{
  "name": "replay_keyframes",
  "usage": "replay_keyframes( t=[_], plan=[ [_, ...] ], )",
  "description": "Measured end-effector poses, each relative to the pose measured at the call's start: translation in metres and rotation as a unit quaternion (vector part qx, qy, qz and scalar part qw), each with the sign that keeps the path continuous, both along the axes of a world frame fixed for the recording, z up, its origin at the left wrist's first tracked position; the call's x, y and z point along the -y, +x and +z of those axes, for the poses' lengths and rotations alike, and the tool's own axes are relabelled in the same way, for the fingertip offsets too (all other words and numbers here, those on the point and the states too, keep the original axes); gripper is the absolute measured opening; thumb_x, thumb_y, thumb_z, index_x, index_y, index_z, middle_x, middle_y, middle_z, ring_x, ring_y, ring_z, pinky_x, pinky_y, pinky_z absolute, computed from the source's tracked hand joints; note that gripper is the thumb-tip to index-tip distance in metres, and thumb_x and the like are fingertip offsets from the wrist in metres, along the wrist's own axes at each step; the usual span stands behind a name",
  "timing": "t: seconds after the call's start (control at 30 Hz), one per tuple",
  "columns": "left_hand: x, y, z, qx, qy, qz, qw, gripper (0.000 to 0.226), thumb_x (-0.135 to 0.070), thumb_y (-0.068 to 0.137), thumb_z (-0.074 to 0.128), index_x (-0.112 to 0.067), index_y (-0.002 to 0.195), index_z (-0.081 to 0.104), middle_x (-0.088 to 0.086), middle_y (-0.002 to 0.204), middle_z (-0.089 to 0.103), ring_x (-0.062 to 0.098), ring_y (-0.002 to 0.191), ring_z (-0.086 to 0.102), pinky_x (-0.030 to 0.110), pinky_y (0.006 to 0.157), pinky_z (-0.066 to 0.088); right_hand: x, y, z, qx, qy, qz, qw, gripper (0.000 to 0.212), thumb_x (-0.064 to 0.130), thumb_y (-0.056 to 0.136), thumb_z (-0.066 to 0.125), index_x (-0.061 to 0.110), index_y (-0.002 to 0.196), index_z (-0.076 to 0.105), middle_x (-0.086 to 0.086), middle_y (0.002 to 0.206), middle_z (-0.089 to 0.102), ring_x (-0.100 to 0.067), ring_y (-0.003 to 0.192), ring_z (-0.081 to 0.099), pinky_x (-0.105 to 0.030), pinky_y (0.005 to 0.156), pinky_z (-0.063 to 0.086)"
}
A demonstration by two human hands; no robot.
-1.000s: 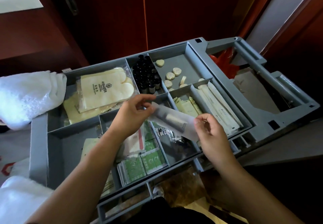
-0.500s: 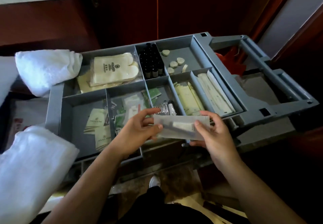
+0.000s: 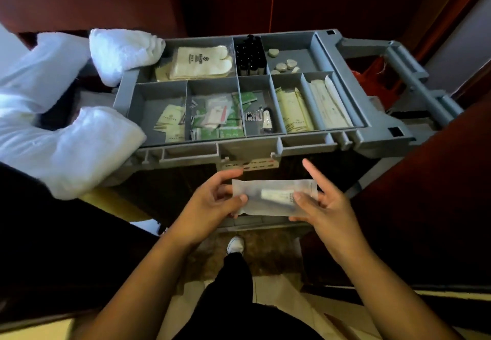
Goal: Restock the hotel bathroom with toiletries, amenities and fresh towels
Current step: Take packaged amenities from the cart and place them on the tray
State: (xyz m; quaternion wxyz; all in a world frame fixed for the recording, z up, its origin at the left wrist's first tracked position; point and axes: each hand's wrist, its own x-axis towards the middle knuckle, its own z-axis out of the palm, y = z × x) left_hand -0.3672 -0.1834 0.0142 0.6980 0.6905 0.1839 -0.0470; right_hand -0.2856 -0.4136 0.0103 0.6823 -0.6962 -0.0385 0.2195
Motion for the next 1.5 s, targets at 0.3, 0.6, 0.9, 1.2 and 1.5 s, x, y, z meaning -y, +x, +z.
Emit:
replay_keyframes(
  t=[0.3,0.6,0.9,1.2,1.5],
  plan=[
    [0.05,-0.12,-0.014,0.009,0.049,0.056,0.997,0.032,-0.016,0.098,0.07,-0.035,0.124,0.067,-0.006,0.113,0.07,0.01,0.099,0.071,0.025,0.075,0.06,0.036,-0.092,-0.016,-0.021,-0.025,0.082,0.996,0.032,0.006,0.097,0.066,0.03,0.117,0.075,0.008,0.124,0.067,-0.008,0.106,0.07,-0.032,0.073,0.063],
    [0.054,-0.192,-0.013,0.009,0.072,0.119,0.99,0.032,-0.022,0.099,0.068,-0.033,0.129,0.066,-0.01,0.12,0.066,-0.001,0.104,0.067,0.023,0.08,0.06,0.024,-0.134,-0.012,0.011,-0.07,0.15,0.986,0.032,0.011,0.098,0.067,0.031,0.122,0.073,0.013,0.122,0.064,0.002,0.097,0.069,-0.034,0.075,0.065],
    [0.015,-0.264,-0.022,0.014,0.069,0.194,0.978,0.032,-0.026,0.097,0.071,-0.037,0.127,0.068,-0.005,0.121,0.07,0.015,0.11,0.07,0.034,0.084,0.062,-0.036,-0.171,-0.01,0.052,-0.105,0.25,0.961,0.03,0.013,0.098,0.067,0.028,0.123,0.072,0.009,0.119,0.064,-0.014,0.1,0.069,-0.03,0.072,0.064],
    [-0.048,-0.361,-0.031,-0.005,0.059,0.294,0.954,0.028,-0.023,0.097,0.073,-0.038,0.121,0.072,-0.003,0.114,0.075,0.019,0.108,0.072,0.038,0.089,0.063,-0.129,-0.241,-0.007,0.054,-0.118,0.371,0.92,0.035,0.008,0.097,0.067,0.027,0.126,0.068,0.012,0.119,0.063,-0.009,0.1,0.068,-0.028,0.071,0.063],
    [-0.123,-0.459,-0.033,-0.032,0.033,0.377,0.925,0.023,-0.023,0.099,0.069,-0.037,0.116,0.075,0.003,0.11,0.074,0.018,0.099,0.072,0.025,0.077,0.061,-0.235,-0.327,-0.024,0.089,-0.16,0.445,0.877,0.038,0.012,0.096,0.071,0.048,0.108,0.066,0.013,0.119,0.061,-0.015,0.102,0.067,-0.023,0.067,0.061]
  ],
)
